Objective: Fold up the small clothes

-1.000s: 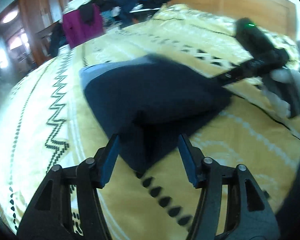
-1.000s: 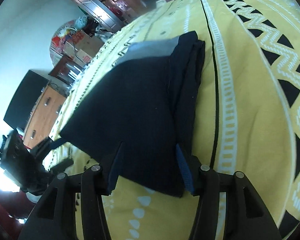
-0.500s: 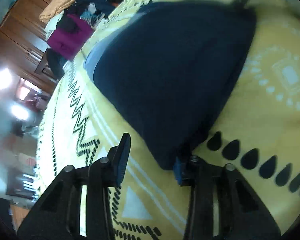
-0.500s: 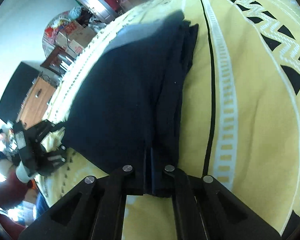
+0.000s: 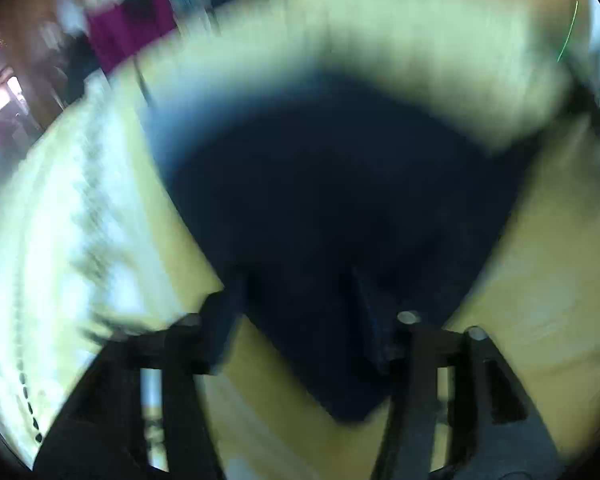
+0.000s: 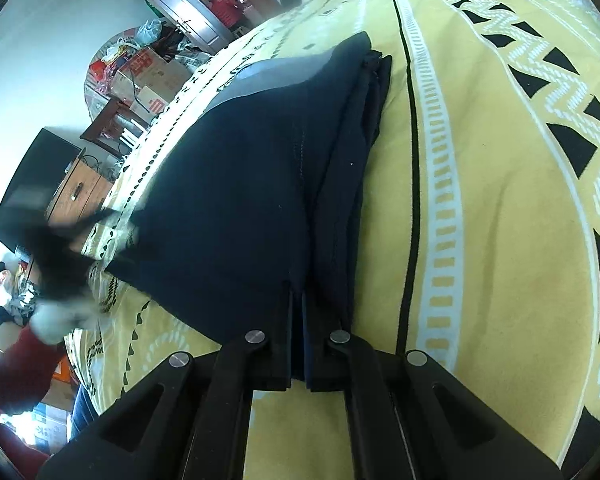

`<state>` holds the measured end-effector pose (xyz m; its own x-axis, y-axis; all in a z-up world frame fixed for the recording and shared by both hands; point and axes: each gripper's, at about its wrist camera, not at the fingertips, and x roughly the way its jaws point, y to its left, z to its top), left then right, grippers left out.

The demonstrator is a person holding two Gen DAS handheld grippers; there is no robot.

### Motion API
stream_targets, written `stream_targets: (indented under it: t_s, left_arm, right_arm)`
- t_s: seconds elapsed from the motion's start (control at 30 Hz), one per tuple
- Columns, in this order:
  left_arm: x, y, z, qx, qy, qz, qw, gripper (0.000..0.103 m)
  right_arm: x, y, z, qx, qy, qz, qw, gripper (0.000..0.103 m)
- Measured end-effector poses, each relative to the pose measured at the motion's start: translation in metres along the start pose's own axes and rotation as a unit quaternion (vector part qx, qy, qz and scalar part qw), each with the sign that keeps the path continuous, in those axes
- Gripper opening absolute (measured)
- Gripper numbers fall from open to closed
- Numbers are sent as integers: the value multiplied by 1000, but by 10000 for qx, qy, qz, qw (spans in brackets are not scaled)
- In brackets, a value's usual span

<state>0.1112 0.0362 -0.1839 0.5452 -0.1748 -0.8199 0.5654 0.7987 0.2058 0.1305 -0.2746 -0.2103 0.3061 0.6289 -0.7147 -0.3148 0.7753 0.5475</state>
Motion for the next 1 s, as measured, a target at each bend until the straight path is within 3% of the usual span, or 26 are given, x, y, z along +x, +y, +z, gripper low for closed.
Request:
stream_targets:
  t_s: [0.07, 0.13, 0.17, 0.27, 0.37, 0.47, 0.5, 0.57, 0.6, 0.63, 0.67, 0.73, 0.8, 0.83, 0.9, 0.93, 1.0]
  left_arm:
    - [-11, 17, 10, -344, 66, -391, 9986, 65]
    - [-37, 29, 11, -580, -221, -618, 9962, 56]
    - [-49, 36, 12, -697, -385, -654, 9947, 55]
    - [-82, 69, 27, -1158, -1102, -577, 9855, 55]
    - [-72, 98, 60, -1247, -1477, -298, 9807, 56]
    - [-22, 103, 98, -1041, -1321, -25, 9858, 58]
    - [-4, 100, 101, -993, -1122, 153, 9886, 58]
    - [71, 101, 97, -1032, 69, 200, 9944, 65]
    - [82, 103, 91, -1040, 27, 118, 9945, 66]
    - [79, 106, 93, -1065, -3, 96, 9943, 67]
    - [73, 109, 95, -1058, 58, 77, 9943, 67]
    - [56, 109, 102, -977, -98, 193, 9950, 53]
    - [40, 123, 109, -1214, -586, 128, 9908, 51]
    - [30, 129, 111, -1362, -857, 176, 9868, 53]
    - [33, 138, 125, -1500, -1016, 305, 9830, 76]
    - [50, 138, 130, -1443, -792, 374, 9856, 81]
    - [104, 130, 120, -1121, 339, 594, 9913, 83]
  right_arm:
    - [1, 6, 4, -105, 125, -118, 9998, 4]
    - [-10, 19, 8, -383, 200, -260, 9987, 18]
    - [-19, 27, 13, -531, 157, -306, 9980, 18]
    - [-48, 48, 40, -831, -277, -210, 9959, 20]
    - [-37, 55, 97, -1110, -645, -309, 9912, 24]
    - [8, 43, 151, -1089, -545, -536, 9911, 25]
    - [34, 32, 171, -1103, -435, -864, 9892, 26]
    - [70, 13, 186, -993, -73, -1145, 9884, 22]
    - [96, -2, 189, -848, 286, -1191, 9888, 18]
    - [102, -5, 191, -833, 339, -1175, 9890, 18]
    - [101, -3, 192, -920, 255, -1186, 9883, 18]
    - [90, 11, 196, -1173, 288, -1295, 9842, 23]
    - [65, 31, 200, -1435, -65, -1254, 9817, 25]
    - [55, 41, 201, -1521, -259, -1186, 9809, 27]
    - [56, 52, 209, -1603, -414, -1231, 9785, 40]
    - [68, 50, 213, -1581, -314, -1300, 9783, 47]
    - [107, 28, 213, -1264, 316, -1461, 9807, 48]
